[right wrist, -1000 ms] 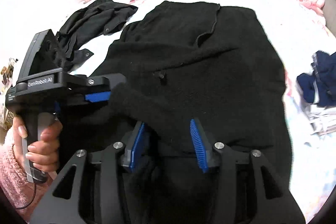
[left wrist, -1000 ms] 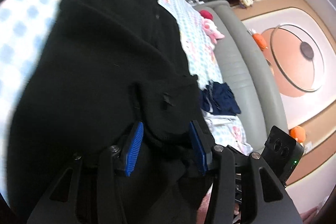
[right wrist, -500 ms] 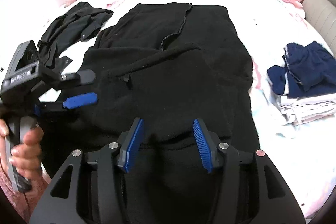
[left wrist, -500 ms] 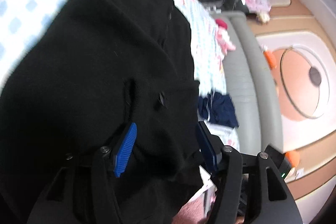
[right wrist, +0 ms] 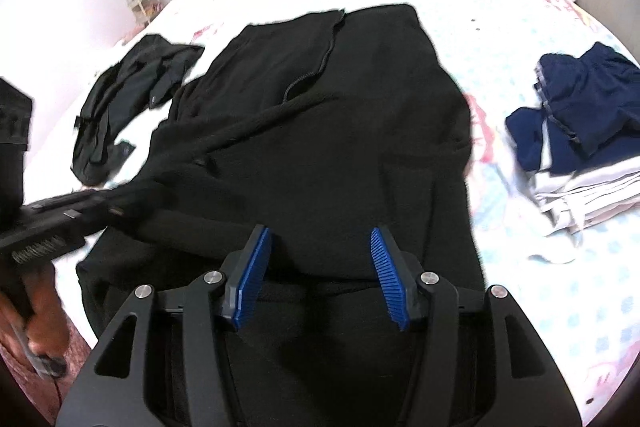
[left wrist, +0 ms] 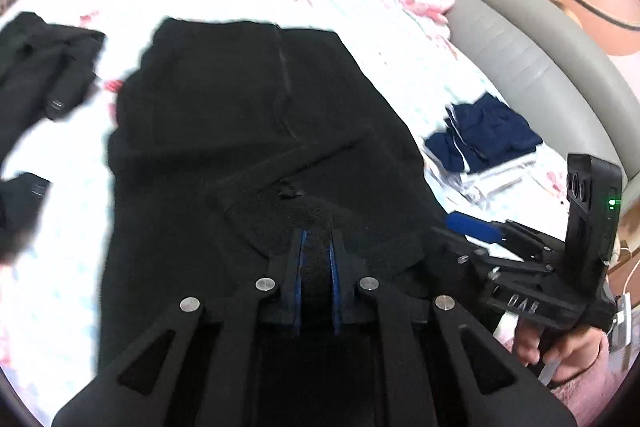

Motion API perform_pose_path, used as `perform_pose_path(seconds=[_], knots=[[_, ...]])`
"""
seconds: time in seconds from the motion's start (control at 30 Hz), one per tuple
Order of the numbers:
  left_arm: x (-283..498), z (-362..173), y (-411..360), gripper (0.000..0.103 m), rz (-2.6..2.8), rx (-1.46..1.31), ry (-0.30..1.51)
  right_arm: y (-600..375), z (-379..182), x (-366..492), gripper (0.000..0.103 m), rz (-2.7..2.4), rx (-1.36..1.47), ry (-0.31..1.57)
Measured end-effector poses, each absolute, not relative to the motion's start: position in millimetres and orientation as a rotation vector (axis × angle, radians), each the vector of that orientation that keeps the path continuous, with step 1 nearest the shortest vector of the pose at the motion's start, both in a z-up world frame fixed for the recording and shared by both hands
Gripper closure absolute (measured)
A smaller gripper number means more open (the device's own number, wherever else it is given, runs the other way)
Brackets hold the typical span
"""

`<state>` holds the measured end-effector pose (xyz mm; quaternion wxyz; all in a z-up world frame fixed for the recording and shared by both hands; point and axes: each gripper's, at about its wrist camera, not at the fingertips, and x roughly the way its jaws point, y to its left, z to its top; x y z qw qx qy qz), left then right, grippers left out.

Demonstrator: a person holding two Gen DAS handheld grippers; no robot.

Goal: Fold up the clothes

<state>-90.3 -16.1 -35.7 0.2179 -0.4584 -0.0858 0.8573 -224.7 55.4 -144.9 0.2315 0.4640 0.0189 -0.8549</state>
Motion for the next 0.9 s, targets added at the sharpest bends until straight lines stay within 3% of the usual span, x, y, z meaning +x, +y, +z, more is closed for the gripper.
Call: perform_pose_path(seconds=[0.07,0.23,0.37,0.43,0.53,0.63,0.73,0.83,0.9], knots=[[-91,-43,-36,0.092,2.426,-1.311,-0.222,62,-141,-226,0.041,-2.362,1.264,0.023],[-102,-99,-64,0.086,2.304,-1.527,-0.296,64,-167,-223,0.041,-2.327,1.358,0.026],[-95,-73,-78,0.074,2.4,-1.415,-0.333,60,-161,-220,0.041,-2.35,1.315,0.093],[-93,-58,-80,0.074,2.488,-1.336,-0.301,57,-147,-221,0.04,-2.376,1.241,0.113],[-94,-43,-55,0.074,2.565,-1.275,-0.072,42,-136,-234,0.037,-2.378,1.17,0.18],[-107,-57,-24,0.074,2.462,-1.297,0.018,24,-147,-248,0.038,-2.302,1.187,0.183],[-118,-104,-18,0.073,2.374,-1.495,0.038,3,-179,-255,0.043,-2.247,1.295,0.271],[-103,-111,-42,0.073,2.378,-1.469,-0.023,18,-203,-247,0.043,-2.24,1.325,0.261],[-96,-104,-58,0.064,2.405,-1.463,-0.051,30,-199,-244,0.043,-2.252,1.326,0.245]])
